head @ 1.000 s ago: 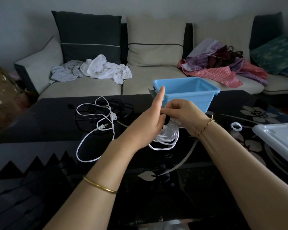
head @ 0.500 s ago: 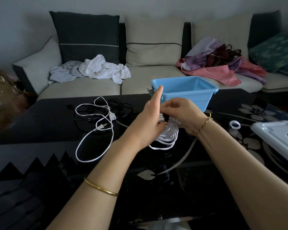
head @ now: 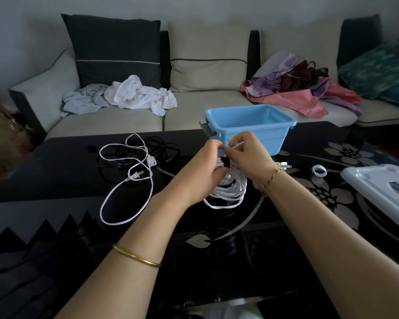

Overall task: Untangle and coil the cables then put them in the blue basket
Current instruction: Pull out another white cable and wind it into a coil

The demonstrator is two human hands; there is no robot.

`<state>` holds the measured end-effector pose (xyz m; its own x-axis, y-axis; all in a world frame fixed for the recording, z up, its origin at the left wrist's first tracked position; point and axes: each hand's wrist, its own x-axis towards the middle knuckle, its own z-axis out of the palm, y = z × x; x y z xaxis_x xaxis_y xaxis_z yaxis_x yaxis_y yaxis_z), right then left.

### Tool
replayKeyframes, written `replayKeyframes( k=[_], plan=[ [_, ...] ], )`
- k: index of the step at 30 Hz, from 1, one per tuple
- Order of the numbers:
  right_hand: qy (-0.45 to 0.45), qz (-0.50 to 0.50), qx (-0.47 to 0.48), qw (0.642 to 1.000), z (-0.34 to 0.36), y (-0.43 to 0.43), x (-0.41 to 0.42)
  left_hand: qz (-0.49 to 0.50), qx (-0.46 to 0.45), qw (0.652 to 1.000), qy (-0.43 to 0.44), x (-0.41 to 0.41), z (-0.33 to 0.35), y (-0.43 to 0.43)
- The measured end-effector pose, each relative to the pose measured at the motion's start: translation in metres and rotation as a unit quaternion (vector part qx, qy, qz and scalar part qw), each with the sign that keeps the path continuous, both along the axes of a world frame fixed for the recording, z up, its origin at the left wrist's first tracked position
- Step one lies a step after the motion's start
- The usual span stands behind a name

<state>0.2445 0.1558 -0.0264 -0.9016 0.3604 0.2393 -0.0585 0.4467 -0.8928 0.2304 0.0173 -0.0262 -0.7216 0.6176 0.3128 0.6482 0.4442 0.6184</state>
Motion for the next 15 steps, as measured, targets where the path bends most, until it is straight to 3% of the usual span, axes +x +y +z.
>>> replayKeyframes(
  k=[5, 9, 12, 15],
  plan=[
    [-0.078, 0.013, -0.086, 0.993, -0.011, 0.012, 0.015, 0.014, -0.042, 0.999, -0.014, -0.001, -0.009, 0.005],
    [-0.157, 0.130, -0.226, 0.953, -0.019, 0.029, 0.039, 0.026, -0.050, 0.996, -0.068, 0.000, -0.016, 0.015],
    [-0.173, 0.181, -0.174, 0.952, -0.027, 0.048, 0.049, 0.029, -0.049, 0.992, -0.111, 0.001, -0.023, 0.028],
    [-0.189, 0.152, -0.109, 0.964, -0.027, 0.060, 0.053, 0.014, 0.000, 0.984, -0.179, 0.006, -0.027, 0.044]
  ],
)
